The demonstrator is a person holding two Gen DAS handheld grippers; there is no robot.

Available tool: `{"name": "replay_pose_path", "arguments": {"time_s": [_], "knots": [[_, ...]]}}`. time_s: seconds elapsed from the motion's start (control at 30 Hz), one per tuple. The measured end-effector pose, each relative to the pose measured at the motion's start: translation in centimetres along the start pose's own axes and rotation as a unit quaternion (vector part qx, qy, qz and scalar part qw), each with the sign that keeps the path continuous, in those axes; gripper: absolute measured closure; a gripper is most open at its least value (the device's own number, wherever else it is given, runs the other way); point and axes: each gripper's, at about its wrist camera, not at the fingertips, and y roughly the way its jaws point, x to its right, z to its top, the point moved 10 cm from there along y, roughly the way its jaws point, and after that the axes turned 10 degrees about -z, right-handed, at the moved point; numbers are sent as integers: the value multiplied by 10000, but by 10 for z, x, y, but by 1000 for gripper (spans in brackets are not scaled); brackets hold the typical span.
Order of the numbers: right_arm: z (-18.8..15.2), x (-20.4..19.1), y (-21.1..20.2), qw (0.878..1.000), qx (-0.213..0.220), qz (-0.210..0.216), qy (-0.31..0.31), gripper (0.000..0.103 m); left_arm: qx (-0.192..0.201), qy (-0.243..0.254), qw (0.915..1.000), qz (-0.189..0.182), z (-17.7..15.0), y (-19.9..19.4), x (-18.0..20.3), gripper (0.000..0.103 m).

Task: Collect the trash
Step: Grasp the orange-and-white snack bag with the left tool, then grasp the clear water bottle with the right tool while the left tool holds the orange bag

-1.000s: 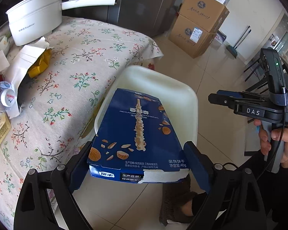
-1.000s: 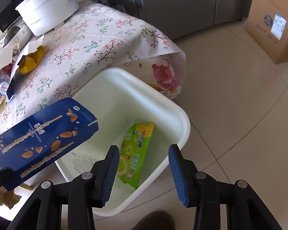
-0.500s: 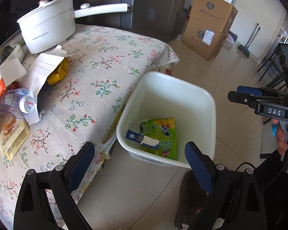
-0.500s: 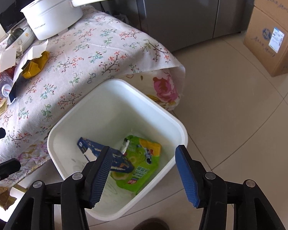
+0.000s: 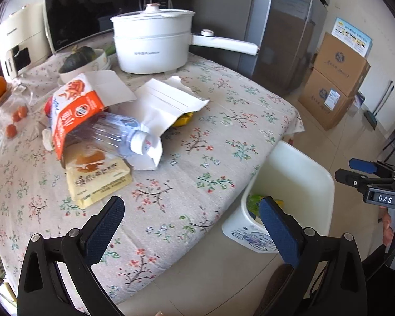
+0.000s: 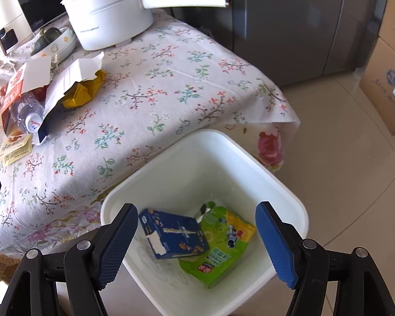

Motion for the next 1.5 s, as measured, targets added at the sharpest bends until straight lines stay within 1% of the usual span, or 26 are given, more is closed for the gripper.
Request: {"name": "replay_pose_path", "arguments": {"time_s": [0.17, 0.33, 0.47, 0.53, 0.63, 0.73, 0.8, 0.83, 0.87, 0.9, 0.93, 1.0, 1.03, 1.07, 1.23, 1.3, 1.4, 1.5], "knots": [[15, -31, 4, 9998, 4, 94, -180, 22, 243, -332, 9985, 365, 13, -16, -51, 0], [36, -60, 10, 9996, 23, 176, -227, 22, 504, -410, 9922, 1066, 30, -19, -105, 0], [56, -82, 17, 9994, 46, 247, -247, 22, 441, -292, 9859, 1587, 39, -4, -142, 0], [63, -93, 22, 9992, 60, 237, -306, 22, 352, -304, 9833, 1758, 42, 8, -157, 0], [70, -108, 30, 9989, 38, 221, -423, 22, 341, -333, 9791, 1975, 47, 20, -177, 1], [73, -121, 38, 9984, -47, 264, -507, 22, 367, -228, 9750, 2178, 53, 30, -189, 7], [75, -127, 42, 9980, -84, 265, -561, 22, 363, -185, 9730, 2270, 56, 37, -196, 16], [75, -129, 44, 9979, -94, 255, -586, 22, 357, -173, 9724, 2301, 56, 39, -199, 19], [76, -131, 46, 9978, -101, 244, -606, 22, 360, -173, 9716, 2332, 57, 41, -202, 26], [77, -132, 47, 9977, -107, 235, -620, 22, 373, -186, 9718, 2320, 58, 43, -204, 33], [77, -133, 49, 9977, -114, 228, -629, 22, 392, -214, 9729, 2270, 59, 43, -206, 38], [78, -134, 51, 9977, -136, 223, -628, 22, 454, -295, 9750, 2157, 62, 41, -206, 66], [78, -135, 52, 9977, -147, 224, -623, 22, 505, -357, 9757, 2102, 64, 38, -206, 71], [78, -136, 53, 9977, -159, 224, -617, 22, 584, -432, 9762, 2043, 66, 33, -206, 80], [79, -142, 53, 9979, -204, 278, -555, 22, 995, -936, 9751, 1749, 73, -5, -206, 94], [80, -148, 53, 9977, -192, 306, -566, 22, 1102, -1212, 9744, 1541, 71, -23, -207, 102], [80, -161, 50, 9969, -137, 392, -662, 22, 1243, -1645, 9712, 1198, 63, -51, -207, 102], [77, -182, 48, 9944, -126, 606, -855, 22, 1304, -1931, 9678, 947, 48, -76, -207, 103]]}}
